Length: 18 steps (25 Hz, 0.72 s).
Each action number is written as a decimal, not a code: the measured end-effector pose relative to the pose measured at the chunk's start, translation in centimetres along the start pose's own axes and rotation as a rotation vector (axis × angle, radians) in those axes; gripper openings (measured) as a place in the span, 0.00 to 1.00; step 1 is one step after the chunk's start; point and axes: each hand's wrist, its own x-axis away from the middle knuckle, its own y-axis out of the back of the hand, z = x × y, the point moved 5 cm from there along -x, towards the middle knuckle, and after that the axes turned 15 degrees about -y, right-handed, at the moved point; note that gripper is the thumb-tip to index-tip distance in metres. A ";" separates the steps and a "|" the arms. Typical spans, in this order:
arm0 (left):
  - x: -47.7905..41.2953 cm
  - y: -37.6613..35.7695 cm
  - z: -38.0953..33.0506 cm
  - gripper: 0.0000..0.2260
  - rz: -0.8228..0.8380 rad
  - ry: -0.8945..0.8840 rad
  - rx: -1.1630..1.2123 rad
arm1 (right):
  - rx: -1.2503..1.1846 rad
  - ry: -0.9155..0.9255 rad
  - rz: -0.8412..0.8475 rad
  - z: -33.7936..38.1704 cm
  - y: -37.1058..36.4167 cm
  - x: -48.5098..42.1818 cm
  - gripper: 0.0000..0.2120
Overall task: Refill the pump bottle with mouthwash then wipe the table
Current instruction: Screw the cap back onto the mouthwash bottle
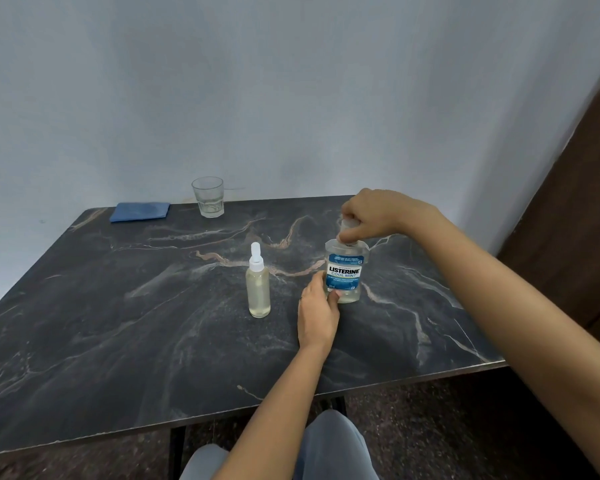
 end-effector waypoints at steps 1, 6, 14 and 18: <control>0.0 0.0 0.0 0.17 0.000 0.001 -0.003 | 0.062 0.003 -0.043 0.0 -0.1 -0.1 0.19; 0.1 -0.1 -0.1 0.14 -0.016 -0.037 -0.087 | 0.255 -0.086 -0.276 1.0 -0.8 0.2 0.28; -0.1 -0.4 0.1 0.15 -0.016 -0.019 -0.158 | 0.141 -0.488 -0.271 2.0 -1.5 1.0 0.22; 0.4 -0.2 -0.3 0.16 -0.008 -0.019 -0.138 | 0.037 -0.580 -0.240 2.0 -2.0 1.9 0.22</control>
